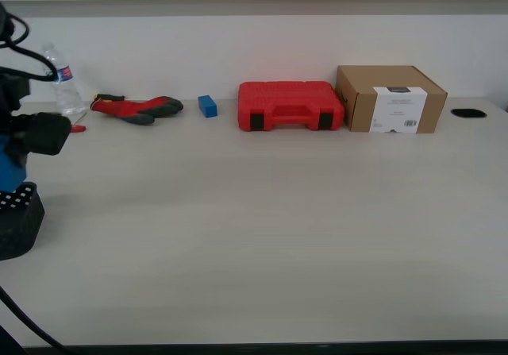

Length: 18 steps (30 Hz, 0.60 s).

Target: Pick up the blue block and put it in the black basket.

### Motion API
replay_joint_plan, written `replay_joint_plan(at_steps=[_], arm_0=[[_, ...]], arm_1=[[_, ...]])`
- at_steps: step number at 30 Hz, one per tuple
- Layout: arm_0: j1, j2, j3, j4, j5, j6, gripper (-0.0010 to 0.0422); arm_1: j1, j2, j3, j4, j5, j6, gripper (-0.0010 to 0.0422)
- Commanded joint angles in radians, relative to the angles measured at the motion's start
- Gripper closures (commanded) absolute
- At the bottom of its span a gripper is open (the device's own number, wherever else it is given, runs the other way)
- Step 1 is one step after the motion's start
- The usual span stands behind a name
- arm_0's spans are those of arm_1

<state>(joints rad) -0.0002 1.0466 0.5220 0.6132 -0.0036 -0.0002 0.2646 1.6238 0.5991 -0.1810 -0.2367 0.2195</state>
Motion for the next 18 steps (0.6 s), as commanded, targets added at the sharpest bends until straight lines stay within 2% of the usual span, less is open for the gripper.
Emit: replay_joint_plan(at_steps=[1,7,12,15,18], arm_0=[[0.0,0.0,0.001,0.003,-0.001,0.0,0.0413],[0.0,0.0,0.001,0.003,-0.002,0.0,0.0413],[0.0,0.0,0.001,0.003,-0.002,0.0,0.0413],[0.001,0.0,0.001,0.004,-0.002,0.0,0.0413],[0.001,0.0,0.001,0.003,-0.002,0.0,0.0413]], arm_1=[[0.082,0.011,-0.029,0.08,-0.004,-0.014,0.0413],[0.175,0.065,-0.029,0.18,0.011,-0.01,0.0413],[0.226,0.235,-0.019,0.302,-0.014,-0.01,0.0413],[0.235,0.314,0.011,0.302,-0.015,-0.01,0.0413],[0.238,0.354,0.038,0.296,0.022,-0.01,0.0413]])
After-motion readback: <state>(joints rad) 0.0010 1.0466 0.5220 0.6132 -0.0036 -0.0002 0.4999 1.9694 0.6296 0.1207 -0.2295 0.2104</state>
